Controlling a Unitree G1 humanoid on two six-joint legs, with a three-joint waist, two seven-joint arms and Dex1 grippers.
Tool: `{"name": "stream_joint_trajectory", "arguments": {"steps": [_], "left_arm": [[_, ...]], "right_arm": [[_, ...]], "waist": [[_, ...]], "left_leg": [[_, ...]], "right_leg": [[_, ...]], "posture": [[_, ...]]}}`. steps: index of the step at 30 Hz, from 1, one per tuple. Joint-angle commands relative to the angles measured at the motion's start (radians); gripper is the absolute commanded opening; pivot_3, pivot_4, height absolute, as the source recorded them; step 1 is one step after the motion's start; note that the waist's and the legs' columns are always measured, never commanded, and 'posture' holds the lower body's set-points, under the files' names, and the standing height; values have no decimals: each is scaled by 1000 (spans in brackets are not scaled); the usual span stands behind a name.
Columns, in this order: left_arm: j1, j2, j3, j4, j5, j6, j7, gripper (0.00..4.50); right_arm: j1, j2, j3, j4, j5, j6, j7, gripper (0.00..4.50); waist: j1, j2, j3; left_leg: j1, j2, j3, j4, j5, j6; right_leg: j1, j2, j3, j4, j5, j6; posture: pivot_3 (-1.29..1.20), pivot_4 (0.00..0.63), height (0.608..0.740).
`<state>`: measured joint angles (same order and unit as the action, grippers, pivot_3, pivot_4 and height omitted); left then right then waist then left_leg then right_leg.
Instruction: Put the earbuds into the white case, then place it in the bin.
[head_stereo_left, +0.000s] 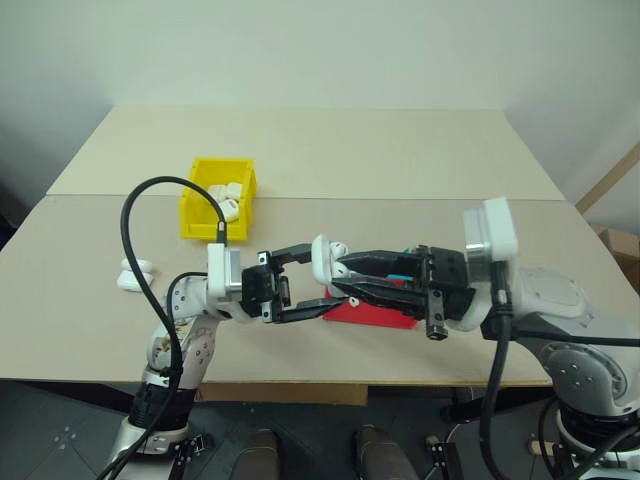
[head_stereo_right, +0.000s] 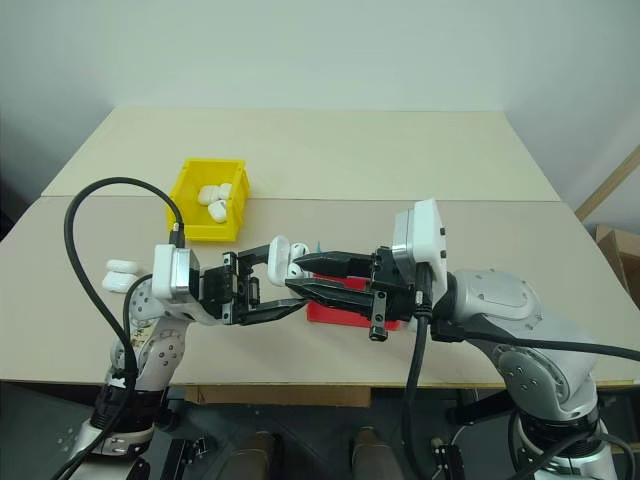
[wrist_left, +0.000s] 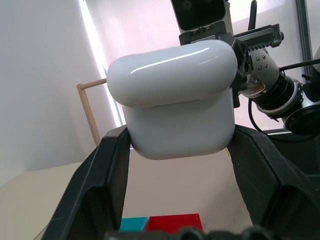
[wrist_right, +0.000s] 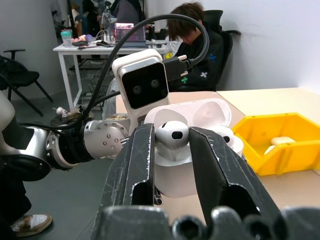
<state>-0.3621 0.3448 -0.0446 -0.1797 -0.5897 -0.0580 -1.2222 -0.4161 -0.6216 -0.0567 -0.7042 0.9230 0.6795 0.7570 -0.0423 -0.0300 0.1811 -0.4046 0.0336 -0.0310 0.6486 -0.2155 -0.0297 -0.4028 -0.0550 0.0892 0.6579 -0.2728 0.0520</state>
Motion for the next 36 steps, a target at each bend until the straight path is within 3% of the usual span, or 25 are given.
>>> {"name": "stream_joint_trajectory", "arguments": {"steps": [1, 7, 9, 27, 36], "left_arm": [[-24, -9, -1, -14, -9, -21, 0, 2720], [-26, -13, 1, -7, -9, -24, -5, 2720], [-26, -16, 0, -8, -7, -24, -4, 2720], [-26, -17, 3, -9, -5, -24, -1, 2720], [-29, -15, 2, 3, 6, -18, 10, 2720]], "right_arm": [[1, -16, -11, -26, -9, -33, 8, 1368], [15, -29, -18, -29, 2, -50, 39, 1368], [27, -21, -21, -42, -26, -72, 16, 1731], [41, -14, -34, -27, -58, -131, 9, 1731], [5, -122, -183, 39, 124, -83, 57, 1731]], "waist": [[0, 0, 0], [0, 0, 0], [0, 0, 0], [0, 0, 0], [1, 0, 0]], "left_leg": [[0, 0, 0, 0, 0, 0], [0, 0, 0, 0, 0, 0], [0, 0, 0, 0, 0, 0], [0, 0, 0, 0, 0, 0], [0, 0, 0, 0, 0, 0]], "right_leg": [[0, 0, 0, 0, 0, 0], [0, 0, 0, 0, 0, 0], [0, 0, 0, 0, 0, 0], [0, 0, 0, 0, 0, 0], [1, 0, 0, 0, 0, 0]], "posture": [[0, 150, 740], [0, 150, 740], [0, 150, 740], [0, 150, 740], [0, 150, 740]]}}
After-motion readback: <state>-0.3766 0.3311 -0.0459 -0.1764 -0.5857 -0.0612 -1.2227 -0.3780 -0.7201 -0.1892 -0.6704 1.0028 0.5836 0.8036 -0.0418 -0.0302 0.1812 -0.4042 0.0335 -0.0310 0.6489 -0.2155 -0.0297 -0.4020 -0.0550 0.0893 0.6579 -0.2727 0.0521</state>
